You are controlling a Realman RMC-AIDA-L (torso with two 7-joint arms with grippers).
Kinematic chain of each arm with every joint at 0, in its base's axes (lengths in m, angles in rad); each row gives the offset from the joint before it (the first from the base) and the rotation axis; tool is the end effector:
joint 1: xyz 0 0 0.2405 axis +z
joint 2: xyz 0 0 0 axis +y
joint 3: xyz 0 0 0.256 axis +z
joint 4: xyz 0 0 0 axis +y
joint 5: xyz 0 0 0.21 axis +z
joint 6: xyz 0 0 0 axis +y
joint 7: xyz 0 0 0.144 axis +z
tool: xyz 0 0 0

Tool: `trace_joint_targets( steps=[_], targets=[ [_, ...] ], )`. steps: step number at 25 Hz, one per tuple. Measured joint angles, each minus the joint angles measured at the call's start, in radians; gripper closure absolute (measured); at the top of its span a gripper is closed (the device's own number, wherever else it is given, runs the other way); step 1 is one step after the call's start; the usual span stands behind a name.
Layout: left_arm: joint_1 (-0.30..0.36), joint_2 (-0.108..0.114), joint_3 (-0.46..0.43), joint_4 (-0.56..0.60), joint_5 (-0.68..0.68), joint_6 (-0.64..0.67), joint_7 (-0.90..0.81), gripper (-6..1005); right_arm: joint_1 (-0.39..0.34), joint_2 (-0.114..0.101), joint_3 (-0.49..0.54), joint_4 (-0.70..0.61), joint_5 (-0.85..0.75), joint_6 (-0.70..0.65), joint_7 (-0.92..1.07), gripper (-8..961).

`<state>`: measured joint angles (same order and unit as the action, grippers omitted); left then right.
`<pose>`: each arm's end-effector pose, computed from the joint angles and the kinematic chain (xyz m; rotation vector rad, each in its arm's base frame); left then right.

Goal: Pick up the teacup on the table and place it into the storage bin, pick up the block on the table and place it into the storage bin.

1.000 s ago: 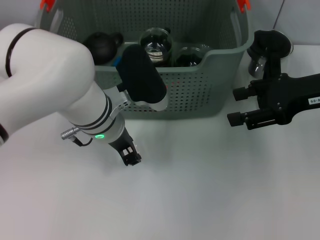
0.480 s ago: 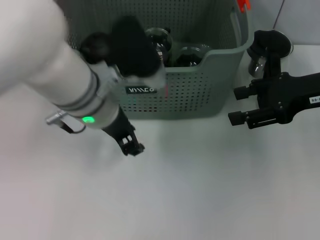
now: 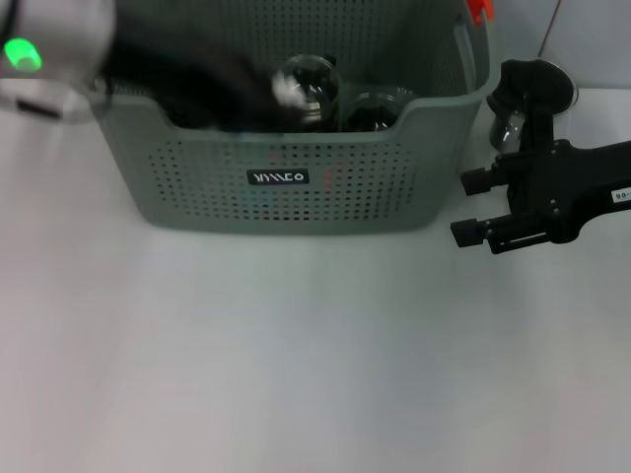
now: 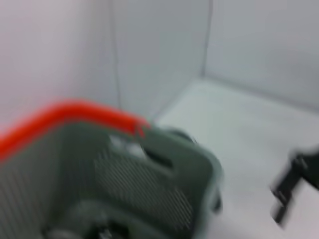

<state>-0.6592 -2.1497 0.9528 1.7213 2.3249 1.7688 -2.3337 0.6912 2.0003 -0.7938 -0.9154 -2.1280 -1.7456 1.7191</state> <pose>-0.0935 0.3481 0.0870 -2.6769 -0.5331 -0.1469 0.1954 0.3646 0.0485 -2.9762 0.5173 0.4085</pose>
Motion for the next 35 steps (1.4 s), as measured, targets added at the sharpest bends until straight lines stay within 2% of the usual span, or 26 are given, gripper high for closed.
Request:
trace_joint_targets(
  steps=[1, 2, 5, 8, 10, 11, 14, 18, 23, 25, 28, 30, 35],
  targets=[
    [-0.050, 0.024, -0.090, -0.058, -0.034, -0.027, 0.031, 543, 0.000, 0.000, -0.001, 0.001, 0.000, -0.001, -0.001, 135],
    [-0.050, 0.024, -0.090, -0.058, -0.034, -0.027, 0.031, 542, 0.001, 0.000, -0.002, 0.002, 0.000, 0.000, -0.002, 134],
    [-0.107, 0.072, -0.158, -0.222, -0.040, -0.122, 0.054, 539, 0.002, 0.001, -0.004, 0.003, 0.000, 0.000, -0.006, 134],
    [-0.144, 0.131, -0.173, -0.415, -0.058, -0.242, 0.059, 536, 0.001, 0.003, -0.005, 0.003, -0.001, 0.000, -0.009, 134],
    [-0.157, 0.158, -0.175, -0.519, -0.071, -0.309, 0.071, 534, 0.000, 0.004, -0.005, 0.003, -0.003, 0.000, -0.009, 134],
    [-0.159, 0.161, -0.175, -0.538, -0.072, -0.331, 0.077, 533, 0.000, 0.004, -0.005, 0.003, -0.004, 0.000, -0.009, 134],
    [-0.155, 0.161, -0.168, -0.577, -0.069, -0.407, 0.094, 530, 0.000, 0.004, -0.005, 0.004, -0.005, 0.000, -0.009, 134],
    [-0.152, 0.158, -0.164, -0.578, -0.066, -0.427, 0.097, 526, -0.001, 0.003, -0.005, 0.004, -0.005, 0.000, -0.009, 134],
    [-0.149, 0.157, -0.168, -0.569, -0.054, -0.423, 0.100, 288, -0.002, 0.002, -0.005, 0.004, -0.005, 0.000, -0.012, 133],
    [-0.139, 0.155, -0.174, -0.553, -0.071, -0.394, 0.117, 234, -0.002, 0.001, -0.002, 0.004, 0.000, 0.000, -0.016, 133],
    [-0.078, 0.138, -0.197, -0.479, -0.200, -0.274, 0.210, 154, 0.001, 0.002, 0.002, 0.004, 0.012, 0.001, -0.025, 133],
    [-0.017, 0.121, -0.215, -0.445, -0.336, -0.166, 0.307, 100, 0.001, 0.004, 0.005, 0.004, 0.021, 0.003, -0.040, 133],
    [0.104, 0.092, -0.225, -0.454, -0.507, 0.019, 0.489, 48, -0.006, 0.005, 0.021, 0.020, 0.048, 0.004, -0.092, 133]
  ],
)
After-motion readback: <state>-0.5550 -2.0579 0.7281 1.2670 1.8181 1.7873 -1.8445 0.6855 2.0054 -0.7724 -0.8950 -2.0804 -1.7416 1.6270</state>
